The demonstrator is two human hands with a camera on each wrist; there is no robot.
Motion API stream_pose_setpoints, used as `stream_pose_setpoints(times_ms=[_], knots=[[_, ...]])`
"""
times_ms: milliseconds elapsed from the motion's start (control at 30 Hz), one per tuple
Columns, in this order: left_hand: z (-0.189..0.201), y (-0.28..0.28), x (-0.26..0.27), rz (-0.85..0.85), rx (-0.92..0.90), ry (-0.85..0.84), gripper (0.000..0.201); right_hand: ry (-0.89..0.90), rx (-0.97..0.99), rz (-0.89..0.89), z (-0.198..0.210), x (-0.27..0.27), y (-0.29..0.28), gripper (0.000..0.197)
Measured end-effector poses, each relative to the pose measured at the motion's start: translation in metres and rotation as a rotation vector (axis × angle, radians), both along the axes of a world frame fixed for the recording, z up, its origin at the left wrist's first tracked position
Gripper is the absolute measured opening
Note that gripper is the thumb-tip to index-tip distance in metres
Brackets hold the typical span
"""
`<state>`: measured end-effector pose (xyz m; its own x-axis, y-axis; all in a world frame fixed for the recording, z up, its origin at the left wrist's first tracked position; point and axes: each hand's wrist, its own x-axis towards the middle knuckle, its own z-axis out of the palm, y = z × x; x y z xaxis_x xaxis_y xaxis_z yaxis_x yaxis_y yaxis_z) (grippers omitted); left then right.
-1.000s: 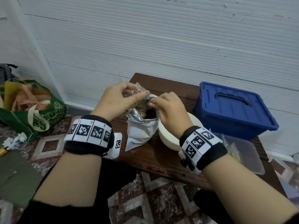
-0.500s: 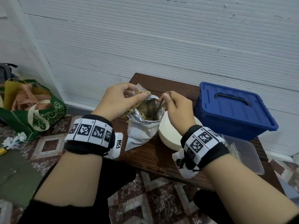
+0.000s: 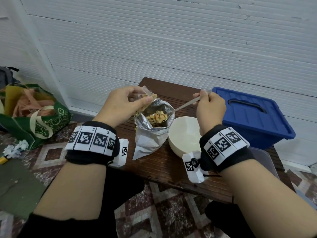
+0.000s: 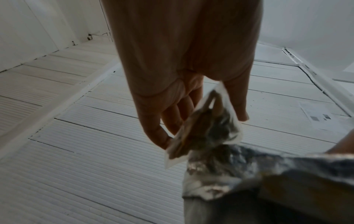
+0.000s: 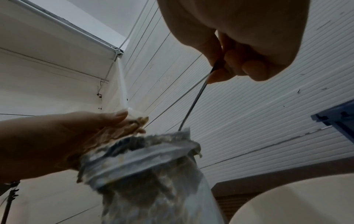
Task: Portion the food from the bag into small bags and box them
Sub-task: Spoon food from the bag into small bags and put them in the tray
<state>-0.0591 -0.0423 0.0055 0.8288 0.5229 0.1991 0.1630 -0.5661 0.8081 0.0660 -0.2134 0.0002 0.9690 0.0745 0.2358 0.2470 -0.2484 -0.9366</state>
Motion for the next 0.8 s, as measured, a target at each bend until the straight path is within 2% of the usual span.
stream_pose_setpoints(times_ms=[200,333,633,800], knots=[[0.005,0.001,-0.005,-0.008,0.058,0.029,0.027,-0.022,0.065,-0.069,0.024,0.012,-0.007,0.035],[0.004,0.000,-0.002,-0.025,0.076,0.051,0.037,-0.033,0.101,-0.086,0.036,0.015,-0.005,0.035],[0.003,-0.008,0.004,-0.102,0.159,0.165,0.053,-0.027,0.060,-0.001,0.033,0.008,0.007,0.034],[0.004,-0.011,0.007,-0.087,0.182,0.171,0.054,0.000,0.059,0.016,0.035,0.009,0.008,0.035]])
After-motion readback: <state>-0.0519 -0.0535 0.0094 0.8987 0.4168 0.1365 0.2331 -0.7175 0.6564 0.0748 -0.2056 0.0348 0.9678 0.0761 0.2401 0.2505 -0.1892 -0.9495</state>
